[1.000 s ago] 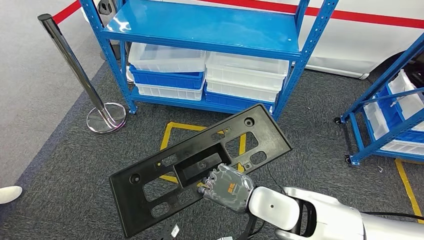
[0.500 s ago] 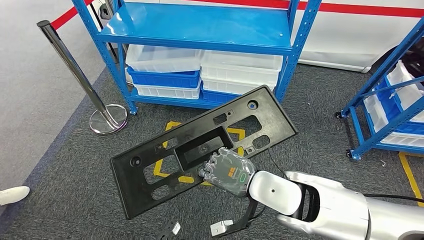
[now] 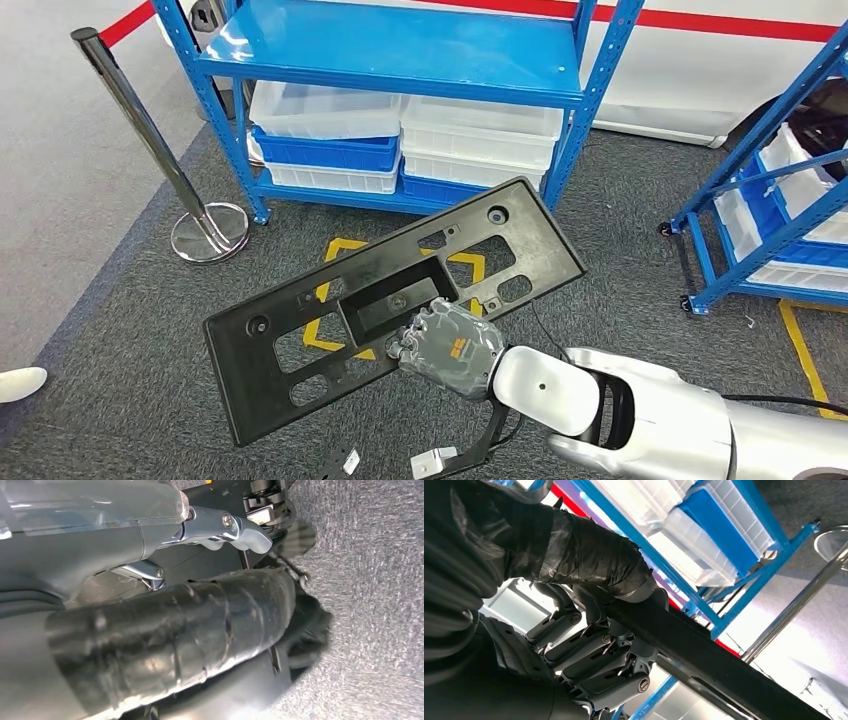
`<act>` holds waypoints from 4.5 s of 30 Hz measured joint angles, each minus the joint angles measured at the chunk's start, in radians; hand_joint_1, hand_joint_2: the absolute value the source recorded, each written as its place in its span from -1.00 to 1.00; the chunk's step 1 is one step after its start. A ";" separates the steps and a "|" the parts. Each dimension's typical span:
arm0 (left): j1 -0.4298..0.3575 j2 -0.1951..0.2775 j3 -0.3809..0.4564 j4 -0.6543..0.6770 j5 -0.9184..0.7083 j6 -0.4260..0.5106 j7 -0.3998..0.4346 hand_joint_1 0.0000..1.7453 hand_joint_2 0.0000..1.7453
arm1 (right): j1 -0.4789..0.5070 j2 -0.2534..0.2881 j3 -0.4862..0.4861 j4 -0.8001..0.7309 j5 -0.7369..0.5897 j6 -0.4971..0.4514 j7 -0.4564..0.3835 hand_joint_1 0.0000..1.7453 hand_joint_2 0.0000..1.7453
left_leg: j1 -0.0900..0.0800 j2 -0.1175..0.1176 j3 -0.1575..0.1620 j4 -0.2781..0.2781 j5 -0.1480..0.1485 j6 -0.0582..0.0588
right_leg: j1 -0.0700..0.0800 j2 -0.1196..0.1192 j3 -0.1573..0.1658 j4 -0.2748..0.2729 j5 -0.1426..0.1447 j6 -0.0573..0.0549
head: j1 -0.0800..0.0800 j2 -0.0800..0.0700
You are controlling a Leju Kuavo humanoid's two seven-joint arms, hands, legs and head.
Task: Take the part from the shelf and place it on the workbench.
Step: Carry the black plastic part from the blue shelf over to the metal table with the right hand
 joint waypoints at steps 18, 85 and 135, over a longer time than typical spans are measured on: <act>-0.003 0.004 0.016 0.002 0.000 0.000 -0.014 -1.00 -1.00 | -0.024 0.019 -0.035 -0.022 0.007 0.009 -0.004 1.00 1.00 | -0.006 -0.024 -0.083 0.260 -0.134 -0.040 | 0.015 0.030 0.116 -0.260 0.129 -0.061 | -0.003 0.000; 0.014 0.010 0.017 0.009 0.000 0.009 -0.016 -1.00 -1.00 | -0.077 0.118 0.008 0.059 0.012 0.061 0.014 1.00 1.00 | -0.013 -0.120 0.019 0.021 -0.027 -0.020 | 0.018 0.136 0.088 -0.249 0.156 -0.061 | 0.015 0.000; 0.025 0.020 0.040 0.008 0.000 -0.002 -0.007 -1.00 -1.00 | -0.227 -0.018 0.017 0.058 -0.065 0.205 -0.012 1.00 1.00 | -0.017 0.049 0.052 0.012 -0.075 -0.041 | 0.011 -0.018 0.089 -0.254 0.146 -0.055 | 0.014 0.000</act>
